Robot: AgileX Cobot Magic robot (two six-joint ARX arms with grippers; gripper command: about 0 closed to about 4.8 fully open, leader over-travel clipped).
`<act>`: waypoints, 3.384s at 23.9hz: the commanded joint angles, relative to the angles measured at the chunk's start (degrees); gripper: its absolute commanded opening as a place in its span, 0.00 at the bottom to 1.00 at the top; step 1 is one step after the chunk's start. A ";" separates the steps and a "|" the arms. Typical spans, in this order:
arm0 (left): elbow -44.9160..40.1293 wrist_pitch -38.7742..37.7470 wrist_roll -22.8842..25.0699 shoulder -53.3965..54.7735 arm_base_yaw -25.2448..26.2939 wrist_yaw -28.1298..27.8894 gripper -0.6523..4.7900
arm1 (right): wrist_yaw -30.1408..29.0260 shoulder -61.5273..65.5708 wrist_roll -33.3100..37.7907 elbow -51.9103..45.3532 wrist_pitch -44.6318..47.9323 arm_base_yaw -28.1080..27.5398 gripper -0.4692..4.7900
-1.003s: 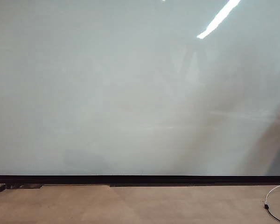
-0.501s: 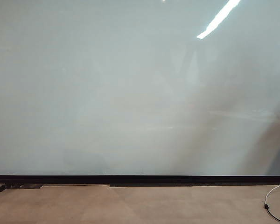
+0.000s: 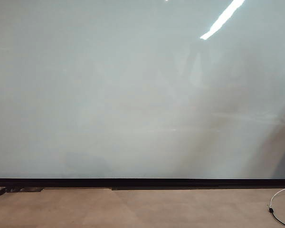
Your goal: Pick up the pen on the shelf to the right of the whiteboard and draw a straight line.
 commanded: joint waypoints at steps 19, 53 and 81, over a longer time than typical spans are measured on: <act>0.20 0.76 0.04 0.00 -0.02 0.00 0.11 | -0.15 -0.15 -0.11 0.70 0.94 -0.07 0.37; 0.20 0.76 0.07 0.00 -0.02 0.04 0.11 | 10.97 -42.03 12.09 -29.53 -2.80 -5.60 0.07; 0.20 0.74 0.04 0.00 -0.02 0.00 0.11 | 24.02 -53.88 0.02 -16.44 -53.81 51.71 0.07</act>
